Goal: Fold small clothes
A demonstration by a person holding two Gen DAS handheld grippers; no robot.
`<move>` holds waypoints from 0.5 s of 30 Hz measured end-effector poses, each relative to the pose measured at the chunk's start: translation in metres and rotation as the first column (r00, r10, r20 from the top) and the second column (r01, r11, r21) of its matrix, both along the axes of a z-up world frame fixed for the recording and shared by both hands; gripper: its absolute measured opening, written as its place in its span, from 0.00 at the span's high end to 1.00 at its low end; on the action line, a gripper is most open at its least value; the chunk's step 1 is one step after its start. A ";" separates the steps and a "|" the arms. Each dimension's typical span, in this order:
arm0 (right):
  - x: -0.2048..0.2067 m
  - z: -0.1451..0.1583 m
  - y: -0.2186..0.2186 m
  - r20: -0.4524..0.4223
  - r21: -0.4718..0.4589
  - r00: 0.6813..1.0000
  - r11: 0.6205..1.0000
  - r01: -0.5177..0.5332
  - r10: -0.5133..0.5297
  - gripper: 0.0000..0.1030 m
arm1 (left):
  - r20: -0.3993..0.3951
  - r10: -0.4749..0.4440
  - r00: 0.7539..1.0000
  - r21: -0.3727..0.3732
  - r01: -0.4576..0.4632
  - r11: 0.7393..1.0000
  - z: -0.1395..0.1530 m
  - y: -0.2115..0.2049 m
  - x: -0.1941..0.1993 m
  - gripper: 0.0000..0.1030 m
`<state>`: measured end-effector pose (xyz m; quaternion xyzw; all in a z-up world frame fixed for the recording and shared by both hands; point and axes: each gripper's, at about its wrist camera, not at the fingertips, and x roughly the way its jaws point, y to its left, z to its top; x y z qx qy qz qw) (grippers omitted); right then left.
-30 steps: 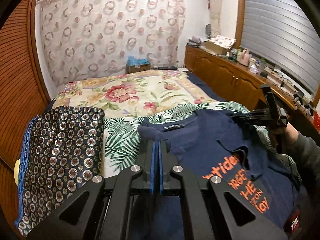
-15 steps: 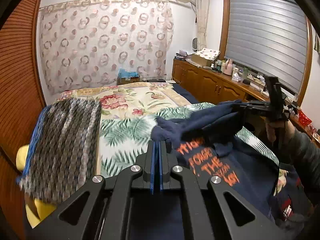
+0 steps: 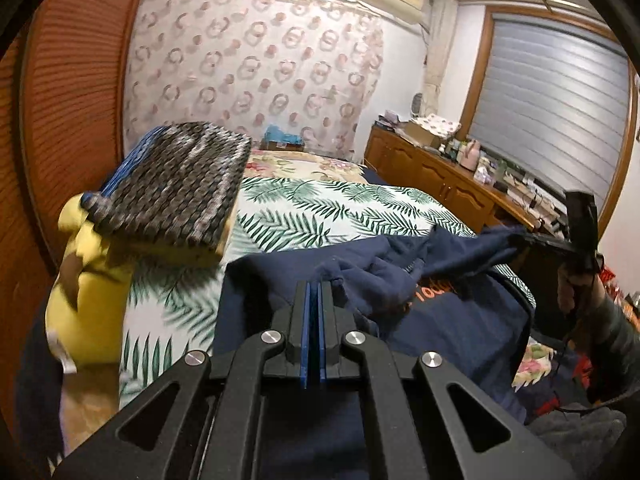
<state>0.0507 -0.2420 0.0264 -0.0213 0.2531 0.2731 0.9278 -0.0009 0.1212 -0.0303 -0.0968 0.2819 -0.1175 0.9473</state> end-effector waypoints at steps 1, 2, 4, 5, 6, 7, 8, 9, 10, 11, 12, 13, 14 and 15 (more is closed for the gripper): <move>-0.006 0.000 -0.002 -0.007 0.002 1.000 1.000 0.002 -0.002 0.90 | 0.000 0.009 1.000 -0.006 -0.009 1.000 -0.001 0.004 -0.006 0.96; -0.013 0.000 -0.003 -0.015 0.002 1.000 1.000 0.007 -0.006 0.90 | -0.002 0.019 1.000 -0.011 -0.019 1.000 -0.002 0.006 -0.010 0.96; -0.025 0.002 -0.008 -0.024 0.003 1.000 1.000 0.015 -0.015 0.90 | 0.000 0.028 1.000 -0.013 -0.028 1.000 -0.003 0.010 -0.019 0.96; -0.031 0.004 -0.011 -0.023 0.001 1.000 1.000 0.018 -0.018 0.90 | 0.002 0.035 0.999 -0.005 -0.035 0.999 -0.002 0.011 -0.023 0.96; -0.039 0.006 -0.014 -0.021 -0.001 1.000 1.000 0.022 -0.022 0.90 | 0.004 0.040 0.999 0.001 -0.040 0.999 -0.002 0.011 -0.025 0.96; -0.047 0.009 -0.018 -0.020 0.001 0.999 1.000 0.028 -0.028 0.90 | 0.007 0.045 0.999 0.002 -0.045 0.999 -0.001 0.012 -0.028 0.96; -0.053 0.011 -0.021 -0.020 0.003 0.999 0.999 0.033 -0.033 0.90 | 0.010 0.048 0.999 0.002 -0.048 0.999 0.000 0.014 -0.030 0.96; -0.060 0.013 -0.021 -0.020 0.002 0.999 0.999 0.038 -0.038 0.90 | 0.013 0.051 0.999 0.003 -0.051 0.999 0.000 0.016 -0.035 0.96; -0.066 0.015 -0.023 -0.020 -0.001 0.999 0.999 0.041 -0.041 0.90 | 0.017 0.054 0.998 0.004 -0.055 0.999 0.002 0.017 -0.037 0.96; -0.071 0.017 -0.022 -0.019 -0.005 0.999 0.999 0.044 -0.044 0.90 | 0.024 0.058 0.998 0.005 -0.058 0.998 0.004 0.018 -0.040 0.96; -0.079 0.019 -0.024 -0.017 -0.013 0.999 0.999 0.046 -0.046 0.90 | 0.030 0.063 0.998 0.009 -0.063 0.998 0.006 0.019 -0.043 0.96; -0.084 0.020 -0.023 -0.015 -0.022 0.999 0.999 0.047 -0.047 0.90 | 0.033 0.067 0.997 0.014 -0.067 0.998 0.007 0.021 -0.047 0.96; -0.087 0.022 -0.023 -0.013 -0.031 0.999 0.998 0.048 -0.048 0.90 | 0.035 0.071 0.997 0.019 -0.072 0.997 0.006 0.021 -0.050 0.96; -0.094 0.024 -0.025 -0.014 -0.040 0.999 0.998 0.049 -0.050 0.90 | 0.035 0.076 0.997 0.024 -0.077 0.997 0.006 0.022 -0.052 0.96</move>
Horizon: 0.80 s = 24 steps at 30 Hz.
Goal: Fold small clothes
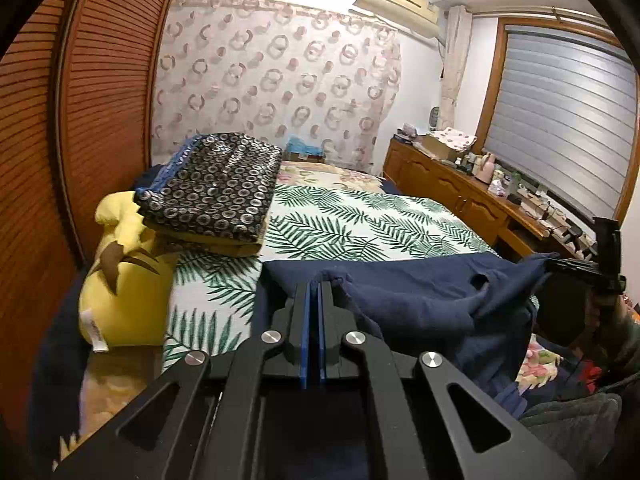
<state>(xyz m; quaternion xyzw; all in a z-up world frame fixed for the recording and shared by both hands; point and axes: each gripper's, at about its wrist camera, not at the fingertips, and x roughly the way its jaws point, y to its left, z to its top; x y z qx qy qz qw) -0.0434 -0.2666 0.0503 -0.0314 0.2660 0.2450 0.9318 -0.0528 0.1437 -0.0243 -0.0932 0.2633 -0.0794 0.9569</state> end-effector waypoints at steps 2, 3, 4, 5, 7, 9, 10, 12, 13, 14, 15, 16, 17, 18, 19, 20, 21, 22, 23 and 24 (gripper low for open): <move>-0.004 0.002 -0.003 -0.007 -0.006 1.000 1.000 0.000 0.000 0.90 | -0.010 0.007 1.000 0.000 -0.007 1.000 -0.003 0.004 -0.001 0.96; -0.007 0.001 -0.005 -0.016 -0.004 1.000 1.000 0.000 0.000 0.90 | -0.020 0.005 1.000 -0.002 -0.005 1.000 -0.006 0.005 0.000 0.96; -0.011 -0.001 -0.005 -0.028 -0.005 1.000 1.000 0.001 -0.001 0.90 | -0.033 0.001 0.999 -0.004 -0.001 1.000 -0.010 0.005 0.002 0.96; -0.009 -0.003 -0.006 -0.035 -0.007 0.999 1.000 0.001 -0.001 0.90 | -0.046 0.002 0.999 -0.004 -0.003 1.000 -0.014 0.005 0.003 0.96; -0.008 -0.009 -0.004 -0.060 -0.007 0.998 1.000 0.004 -0.005 0.90 | -0.064 0.002 0.998 -0.004 -0.002 1.000 -0.020 0.003 0.006 0.96; -0.006 -0.012 -0.002 -0.077 -0.015 0.997 1.000 0.008 -0.009 0.90 | -0.082 0.013 0.997 0.022 -0.011 1.000 -0.027 0.000 0.009 0.96; -0.006 -0.013 -0.001 -0.083 -0.019 0.996 1.000 0.010 -0.012 0.90 | -0.089 0.022 0.996 0.040 -0.018 0.999 -0.029 -0.001 0.010 0.96; -0.005 -0.013 0.002 -0.097 -0.014 0.995 1.000 0.011 -0.013 0.90 | -0.098 0.025 0.995 0.070 -0.018 0.997 -0.033 -0.005 0.013 0.96; -0.005 -0.013 0.003 -0.102 -0.013 0.995 1.000 0.010 -0.012 0.90 | -0.098 0.018 0.995 0.073 -0.011 0.997 -0.033 -0.006 0.013 0.96; -0.006 -0.012 0.004 -0.102 -0.016 0.995 1.000 0.011 -0.013 0.90 | -0.098 0.014 0.995 0.072 -0.007 0.997 -0.034 -0.006 0.012 0.95; -0.006 -0.011 0.005 -0.101 -0.020 0.995 1.000 0.010 -0.012 0.88 | -0.098 0.010 0.995 0.073 -0.003 0.997 -0.034 -0.007 0.012 0.95; -0.008 -0.009 0.006 -0.100 -0.021 0.995 1.000 0.009 -0.011 0.85 | -0.097 0.007 0.995 0.077 0.000 0.997 -0.033 -0.008 0.012 0.93; -0.007 -0.008 0.007 -0.099 -0.023 0.995 1.000 0.009 -0.011 0.84 | -0.089 0.004 0.996 0.082 0.003 0.997 -0.032 -0.009 0.011 0.82; -0.010 -0.005 0.008 -0.093 -0.028 0.996 1.000 0.009 -0.011 0.82 | -0.077 0.000 0.997 0.084 0.007 0.996 -0.030 -0.009 0.010 0.72; -0.010 -0.004 0.008 -0.088 -0.030 0.996 0.999 0.010 -0.013 0.79 | -0.067 -0.005 0.998 0.083 0.010 0.997 -0.028 -0.010 0.009 0.69; -0.009 -0.004 0.007 -0.083 -0.031 0.996 0.999 0.012 -0.015 0.76 | -0.060 -0.009 0.998 0.079 0.014 0.997 -0.026 -0.010 0.009 0.61; -0.012 0.000 0.007 -0.076 -0.028 0.997 0.999 0.016 -0.018 0.72 | -0.052 -0.016 0.999 0.074 0.020 0.997 -0.024 -0.012 0.009 0.59; -0.010 -0.001 0.006 -0.071 -0.024 0.997 1.000 0.017 -0.019 0.71 | -0.048 -0.022 0.999 0.072 0.026 0.997 -0.022 -0.013 0.010 0.59; -0.010 0.000 0.005 -0.065 -0.023 0.998 1.000 0.018 -0.019 0.70 | -0.052 -0.021 0.998 0.079 0.026 0.997 -0.022 -0.015 0.012 0.59; -0.010 0.002 0.004 -0.059 -0.024 0.998 0.999 0.021 -0.022 0.67 | -0.061 -0.019 0.998 0.088 0.025 0.996 -0.022 -0.017 0.015 0.59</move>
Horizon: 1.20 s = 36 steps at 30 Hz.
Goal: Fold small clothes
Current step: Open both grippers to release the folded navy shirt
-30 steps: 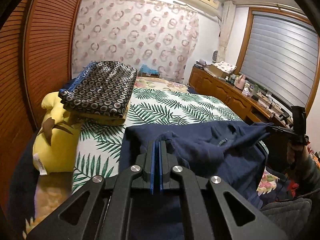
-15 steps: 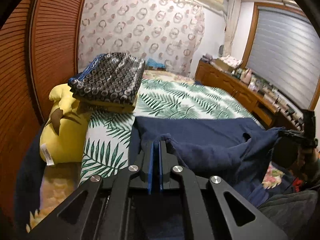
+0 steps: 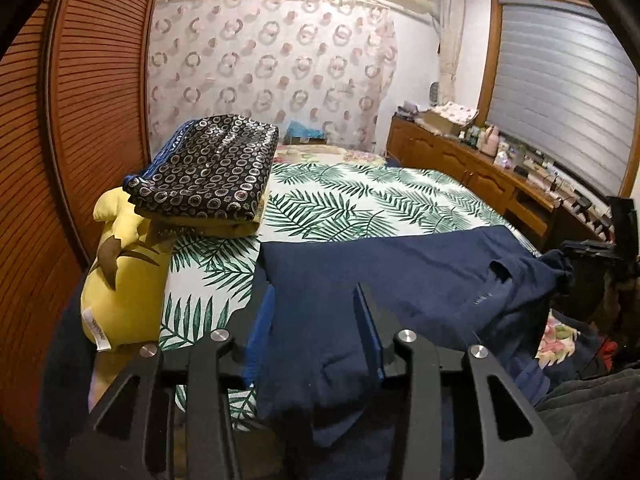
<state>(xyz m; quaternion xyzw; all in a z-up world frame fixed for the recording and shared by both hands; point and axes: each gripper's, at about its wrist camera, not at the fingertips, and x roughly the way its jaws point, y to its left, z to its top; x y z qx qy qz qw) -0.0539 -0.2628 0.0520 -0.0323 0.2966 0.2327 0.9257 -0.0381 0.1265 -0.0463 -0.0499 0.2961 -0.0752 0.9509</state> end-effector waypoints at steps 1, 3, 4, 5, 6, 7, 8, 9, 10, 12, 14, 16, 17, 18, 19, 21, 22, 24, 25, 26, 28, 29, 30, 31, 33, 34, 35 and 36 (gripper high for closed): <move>-0.002 0.003 0.000 0.008 -0.002 1.000 1.000 0.005 -0.005 0.63 | -0.006 -0.002 1.000 0.007 0.002 1.000 -0.001 -0.002 0.003 0.59; -0.002 0.004 -0.001 0.019 -0.003 1.000 1.000 0.004 -0.004 0.55 | -0.027 -0.009 1.000 0.010 0.009 1.000 -0.004 -0.007 0.010 0.52; -0.002 0.005 -0.002 0.022 -0.003 1.000 1.000 0.003 -0.003 0.51 | -0.034 -0.012 0.999 0.008 0.012 1.000 -0.006 -0.008 0.013 0.43; -0.001 0.005 -0.001 0.024 -0.006 1.000 1.000 0.005 -0.005 0.50 | -0.031 -0.014 0.999 0.004 0.014 1.000 -0.007 -0.010 0.018 0.29; 0.001 0.003 -0.002 0.026 -0.009 1.000 1.000 0.004 -0.004 0.49 | -0.026 -0.015 1.000 -0.004 0.015 1.000 -0.007 -0.011 0.021 0.25; 0.002 0.002 -0.001 0.029 -0.010 1.000 1.000 0.006 -0.005 0.49 | -0.027 -0.015 1.000 -0.009 0.015 1.000 -0.008 -0.011 0.024 0.24; 0.004 0.001 -0.001 0.030 -0.009 1.000 1.000 0.007 -0.007 0.49 | -0.035 -0.013 0.999 -0.014 0.013 1.000 -0.009 -0.010 0.030 0.24; 0.007 0.000 -0.001 0.031 -0.009 1.000 1.000 0.005 -0.004 0.49 | -0.040 -0.010 0.999 -0.015 0.010 1.000 -0.009 -0.010 0.034 0.24; 0.010 -0.002 0.000 0.033 -0.012 0.999 1.000 0.003 -0.003 0.49 | -0.044 -0.007 0.999 -0.010 0.007 1.000 -0.010 -0.010 0.040 0.24; 0.016 -0.004 0.000 0.036 -0.020 0.999 1.000 0.006 -0.006 0.47 | -0.047 -0.005 0.999 0.006 0.005 1.000 -0.010 -0.008 0.049 0.24; 0.024 -0.004 -0.001 0.039 -0.020 0.999 1.000 0.013 -0.012 0.43 | -0.054 -0.006 0.998 0.015 0.007 1.000 -0.011 -0.006 0.058 0.24; 0.034 -0.005 -0.002 0.041 -0.015 0.999 1.000 0.023 -0.022 0.38 | -0.071 0.000 0.997 0.023 0.002 1.000 -0.013 -0.003 0.070 0.24; 0.040 -0.006 -0.003 0.039 -0.016 0.999 1.000 0.027 -0.026 0.38 | -0.080 0.002 0.997 0.027 0.001 1.000 -0.015 -0.001 0.076 0.24; 0.045 -0.006 -0.003 0.039 -0.018 0.999 0.999 0.031 -0.030 0.38 | -0.088 0.004 0.996 0.031 -0.001 1.000 -0.017 0.001 0.080 0.24; 0.051 -0.007 -0.003 0.036 -0.020 0.999 0.999 0.037 -0.036 0.38 | -0.102 0.013 0.995 0.041 -0.009 0.999 -0.020 0.003 0.086 0.24; 0.065 -0.009 -0.004 0.027 -0.028 0.998 0.998 0.050 -0.049 0.38 | -0.122 0.025 0.992 0.053 -0.018 0.998 -0.025 0.006 0.096 0.24; 0.072 -0.011 -0.003 0.022 -0.039 0.998 0.997 0.062 -0.061 0.38 | -0.136 0.027 0.990 0.055 -0.020 0.998 -0.028 0.008 0.100 0.24; 0.087 -0.015 -0.001 0.011 -0.056 0.997 0.996 0.071 -0.070 0.38 | -0.166 0.025 0.986 0.062 -0.015 0.998 -0.036 0.011 0.111 0.24; 0.094 -0.016 0.000 0.003 -0.060 0.998 0.996 0.070 -0.070 0.38 | -0.181 0.027 0.983 0.074 -0.013 0.997 -0.040 0.011 0.117 0.24; 0.101 -0.018 0.001 -0.008 -0.065 0.998 0.996 0.067 -0.068 0.38 | -0.191 0.030 0.981 0.082 -0.014 0.997 -0.043 0.012 0.120 0.24; 0.112 -0.022 0.005 -0.026 -0.075 0.997 0.995 0.064 -0.066 0.38 | -0.221 0.032 0.975 0.096 -0.011 0.995 -0.052 0.012 0.129 0.24; 0.117 -0.024 0.006 -0.033 -0.079 0.997 0.995 0.063 -0.066 0.38 | -0.232 0.032 0.972 0.100 -0.009 0.995 -0.054 0.012 0.132 0.24; 0.123 -0.027 0.007 -0.043 -0.083 0.997 0.995 0.064 -0.068 0.38 | -0.243 0.032 0.969 0.101 -0.008 0.995 -0.057 0.013 0.135 0.24; 0.129 -0.031 0.009 -0.054 -0.087 0.996 0.994 0.064 -0.069 0.38 | -0.257 0.031 0.966 0.095 -0.007 0.995 -0.061 0.014 0.139 0.24; 0.139 -0.036 0.011 -0.073 -0.098 0.994 0.993 0.068 -0.075 0.38 | -0.288 0.027 0.957 0.060 -0.010 0.998 -0.068 0.018 0.145 0.24; 0.145 -0.040 0.011 -0.086 -0.100 0.993 0.993 0.066 -0.075 0.38 | -0.302 0.025 0.953 0.040 -0.014 0.999 -0.071 0.020 0.147 0.24; 0.150 -0.043 0.012 -0.105 -0.094 0.992 0.994 0.059 -0.069 0.38 | -0.306 0.023 0.952 0.023 -0.017 1.000 -0.072 0.022 0.147 0.23; 0.152 -0.044 0.012 -0.114 -0.090 0.991 0.994 0.056 -0.067 0.38 | -0.300 0.020 0.954 0.016 -0.016 1.000 -0.072 0.023 0.147 0.21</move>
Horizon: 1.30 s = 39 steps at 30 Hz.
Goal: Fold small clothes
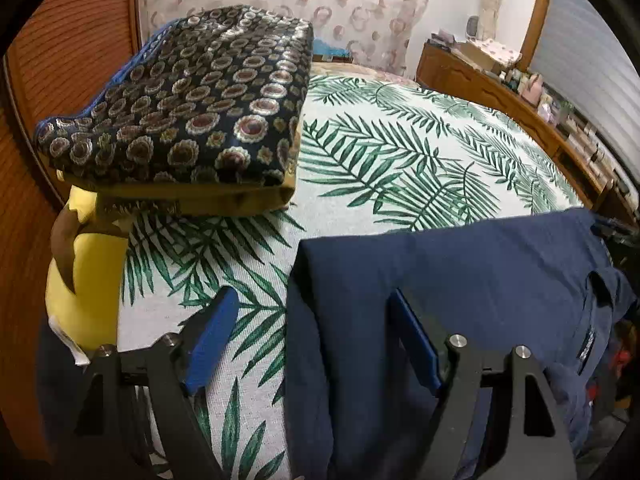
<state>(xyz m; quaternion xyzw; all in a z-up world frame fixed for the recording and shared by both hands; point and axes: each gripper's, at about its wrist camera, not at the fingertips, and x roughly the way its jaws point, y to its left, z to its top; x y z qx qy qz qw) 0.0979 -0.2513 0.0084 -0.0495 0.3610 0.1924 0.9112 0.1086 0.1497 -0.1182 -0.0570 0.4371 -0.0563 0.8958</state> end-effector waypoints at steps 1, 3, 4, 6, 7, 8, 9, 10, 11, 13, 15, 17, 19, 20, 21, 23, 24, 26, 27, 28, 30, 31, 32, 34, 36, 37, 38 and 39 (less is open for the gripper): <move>0.003 -0.001 0.001 -0.001 -0.002 1.000 1.000 0.005 -0.005 0.38 | 0.001 0.000 1.000 -0.005 0.000 1.000 0.000 0.001 0.000 0.21; 0.007 -0.004 0.001 0.004 -0.010 1.000 1.000 0.013 -0.013 0.38 | 0.007 -0.001 1.000 0.000 0.001 1.000 -0.001 0.001 -0.001 0.21; 0.009 -0.005 0.001 0.003 -0.009 1.000 1.000 0.014 -0.014 0.38 | 0.012 -0.004 1.000 0.007 0.003 1.000 -0.001 -0.001 -0.001 0.20; 0.012 -0.007 0.002 -0.001 -0.011 1.000 1.000 0.018 -0.018 0.38 | 0.022 -0.013 1.000 0.041 0.012 0.999 -0.003 -0.006 -0.002 0.18; 0.013 -0.009 0.002 -0.002 -0.016 1.000 1.000 0.021 -0.021 0.38 | 0.021 -0.016 1.000 0.059 0.014 0.998 -0.004 -0.008 -0.001 0.18; 0.015 -0.010 0.001 -0.002 -0.019 1.000 1.000 0.022 -0.022 0.38 | 0.019 -0.015 1.000 0.066 0.014 0.998 -0.004 -0.009 -0.001 0.18; 0.015 -0.011 0.001 0.000 -0.019 1.000 1.000 0.023 -0.023 0.38 | 0.017 -0.013 1.000 0.062 0.012 0.998 -0.004 -0.008 0.000 0.18; 0.015 -0.012 0.001 0.006 -0.020 1.000 1.000 0.023 -0.023 0.38 | 0.015 -0.013 1.000 0.058 0.012 0.998 -0.003 -0.007 0.002 0.18; 0.015 -0.012 0.001 0.008 -0.020 1.000 1.000 0.023 -0.023 0.38 | 0.014 -0.014 1.000 0.055 0.013 0.998 -0.003 -0.006 0.002 0.18; 0.015 -0.013 0.002 0.012 -0.025 1.000 0.999 0.023 -0.022 0.38 | 0.010 -0.013 1.000 0.049 0.012 0.999 -0.002 -0.005 0.003 0.18; 0.014 -0.015 0.004 0.018 -0.034 1.000 0.999 0.015 -0.014 0.38 | 0.006 -0.011 1.000 0.040 0.010 0.999 -0.001 -0.003 0.004 0.18; 0.012 -0.016 0.005 0.022 -0.042 1.000 0.999 0.005 -0.004 0.38 | 0.009 -0.011 1.000 0.017 0.010 1.000 0.000 -0.001 0.005 0.26; 0.011 -0.016 0.006 0.024 -0.042 1.000 0.999 -0.012 0.013 0.46 | 0.012 -0.021 1.000 -0.022 0.021 1.000 0.003 0.001 0.007 0.37; 0.010 -0.016 0.007 0.023 -0.041 0.999 0.999 -0.023 0.024 0.49 | 0.010 -0.030 1.000 -0.040 0.030 0.999 0.004 0.002 0.009 0.45; 0.010 -0.016 0.008 0.022 -0.042 0.999 0.999 -0.030 0.031 0.54 | 0.008 -0.037 0.999 -0.053 0.037 0.998 0.004 0.002 0.010 0.52; 0.009 -0.015 0.008 0.013 -0.031 0.999 0.999 -0.037 0.037 0.58 | 0.005 -0.049 0.999 -0.064 0.050 0.997 0.005 0.000 0.013 0.60; 0.009 -0.015 0.006 0.004 -0.013 0.999 0.999 -0.042 0.043 0.63 | 0.004 -0.058 0.998 -0.068 0.058 0.996 0.005 -0.002 0.013 0.68; 0.008 -0.014 0.003 -0.013 0.016 0.998 0.998 -0.060 0.060 0.78 | 0.010 -0.076 0.997 -0.077 0.077 0.994 0.005 -0.007 0.012 0.81; 0.007 -0.014 0.003 -0.018 0.027 0.997 0.997 -0.068 0.069 0.84 | 0.014 -0.081 0.997 -0.073 0.082 0.994 0.006 -0.009 0.010 0.84; 0.004 -0.014 0.003 -0.019 0.039 0.996 0.996 -0.083 0.084 0.87 | 0.026 -0.081 0.996 -0.049 0.082 0.995 0.009 -0.013 0.006 0.85; 0.000 -0.013 0.004 -0.004 0.042 0.996 0.995 -0.087 0.087 0.89 | 0.054 -0.083 0.995 -0.035 0.085 0.996 0.015 -0.018 -0.001 0.88; -0.005 -0.011 0.003 0.012 0.048 0.996 0.995 -0.085 0.085 0.89 | 0.080 -0.075 0.994 -0.036 0.078 0.996 0.022 -0.020 -0.007 0.88; -0.012 -0.008 0.002 0.036 0.059 0.996 0.995 -0.082 0.080 0.90 | 0.109 -0.061 0.992 -0.047 0.067 0.997 0.032 -0.020 -0.015 0.88; -0.024 0.001 -0.002 0.075 0.093 0.995 0.993 -0.076 0.069 0.90 | 0.160 -0.053 0.986 -0.063 0.063 0.996 0.049 -0.022 -0.028 0.88; -0.039 0.012 -0.008 0.108 0.133 0.992 0.988 -0.076 0.061 0.90 | 0.232 -0.060 0.971 -0.079 0.080 0.994 0.073 -0.026 -0.048 0.88; -0.051 0.021 -0.011 0.137 0.138 0.989 0.988 -0.075 0.056 0.90 | 0.263 -0.064 0.963 -0.078 0.088 0.993 0.084 -0.028 -0.058 0.88; -0.061 0.029 -0.013 0.163 0.141 0.985 0.987 -0.077 0.053 0.90 | 0.286 -0.068 0.956 -0.074 0.093 0.993 0.093 -0.029 -0.065 0.88; -0.070 0.036 -0.015 0.185 0.147 0.981 0.986 -0.080 0.052 0.90 | 0.315 -0.075 0.946 -0.070 0.102 0.992 0.104 -0.032 -0.074 0.88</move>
